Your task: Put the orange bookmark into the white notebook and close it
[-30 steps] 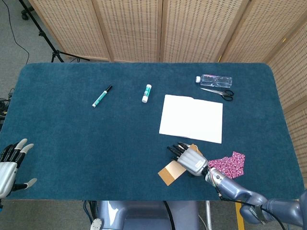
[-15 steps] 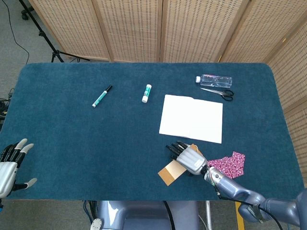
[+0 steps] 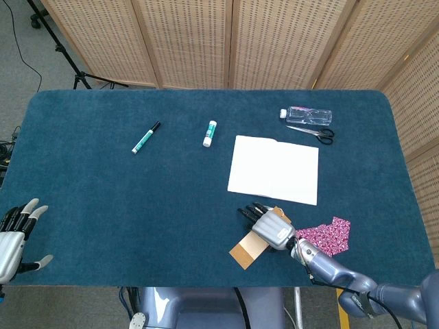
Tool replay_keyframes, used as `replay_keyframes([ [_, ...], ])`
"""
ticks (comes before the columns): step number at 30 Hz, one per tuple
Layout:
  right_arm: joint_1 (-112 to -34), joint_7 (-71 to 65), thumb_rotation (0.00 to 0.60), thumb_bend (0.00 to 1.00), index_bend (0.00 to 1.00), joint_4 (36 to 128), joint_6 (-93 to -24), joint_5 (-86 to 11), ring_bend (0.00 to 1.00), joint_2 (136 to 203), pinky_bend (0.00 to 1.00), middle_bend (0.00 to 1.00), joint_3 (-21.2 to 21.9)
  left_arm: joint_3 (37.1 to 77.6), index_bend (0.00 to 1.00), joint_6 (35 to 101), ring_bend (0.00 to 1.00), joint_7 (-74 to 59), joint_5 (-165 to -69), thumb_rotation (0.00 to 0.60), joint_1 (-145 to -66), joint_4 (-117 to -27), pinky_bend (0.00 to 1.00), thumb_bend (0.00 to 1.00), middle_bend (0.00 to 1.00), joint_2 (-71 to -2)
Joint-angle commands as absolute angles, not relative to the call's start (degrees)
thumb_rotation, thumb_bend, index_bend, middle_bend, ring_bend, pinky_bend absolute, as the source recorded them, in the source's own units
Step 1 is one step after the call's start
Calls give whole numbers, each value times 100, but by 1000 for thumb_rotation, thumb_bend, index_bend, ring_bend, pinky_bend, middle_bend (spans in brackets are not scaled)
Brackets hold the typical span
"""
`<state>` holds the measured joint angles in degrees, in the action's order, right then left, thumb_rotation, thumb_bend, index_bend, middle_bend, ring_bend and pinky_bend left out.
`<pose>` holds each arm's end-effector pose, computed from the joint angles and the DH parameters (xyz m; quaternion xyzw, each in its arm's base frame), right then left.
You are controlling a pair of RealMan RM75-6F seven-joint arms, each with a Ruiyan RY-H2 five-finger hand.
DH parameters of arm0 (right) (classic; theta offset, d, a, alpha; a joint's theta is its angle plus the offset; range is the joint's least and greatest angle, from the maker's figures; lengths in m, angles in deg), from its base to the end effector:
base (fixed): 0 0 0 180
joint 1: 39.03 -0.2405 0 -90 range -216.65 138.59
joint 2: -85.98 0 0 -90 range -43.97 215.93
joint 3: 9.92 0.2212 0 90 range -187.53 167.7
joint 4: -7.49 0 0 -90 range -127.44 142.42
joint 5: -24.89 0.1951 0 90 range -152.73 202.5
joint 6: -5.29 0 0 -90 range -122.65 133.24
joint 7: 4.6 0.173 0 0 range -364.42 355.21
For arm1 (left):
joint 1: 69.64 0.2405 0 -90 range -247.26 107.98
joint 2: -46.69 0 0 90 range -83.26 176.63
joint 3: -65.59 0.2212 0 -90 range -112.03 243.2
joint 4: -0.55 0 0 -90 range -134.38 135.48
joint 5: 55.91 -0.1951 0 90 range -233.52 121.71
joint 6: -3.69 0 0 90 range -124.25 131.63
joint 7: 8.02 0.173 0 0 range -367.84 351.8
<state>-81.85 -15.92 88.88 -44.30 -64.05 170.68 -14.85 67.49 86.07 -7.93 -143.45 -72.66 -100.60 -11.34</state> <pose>-0.1467 -0.2793 -0.0469 0.8867 -0.2410 0.2742 0.2837 -0.2659 0.1783 0.1517 -0.6105 -0.4423 -0.3569 0.5516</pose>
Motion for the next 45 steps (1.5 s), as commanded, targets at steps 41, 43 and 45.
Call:
replay_keyframes([
  [41,-10525,-3743,600,309,426,7056,-2492,-4348,0,16484,50,23,426,6497,0,8337,0,82,-13648,600,-7437,-10039,0,0,0,-1511],
  [43,-10615,-3713,600,311,426,6639,-2294,-4531,0,16663,50,23,242,6464,0,8355,0,238,-13563,600,-7440,-10009,0,0,0,-1600],
  [45,-10666,-3451,600,326,426,6111,-2056,-4776,0,16938,50,23,20,6439,0,8319,0,426,-13436,600,-7460,-9979,0,0,0,-1711],
])
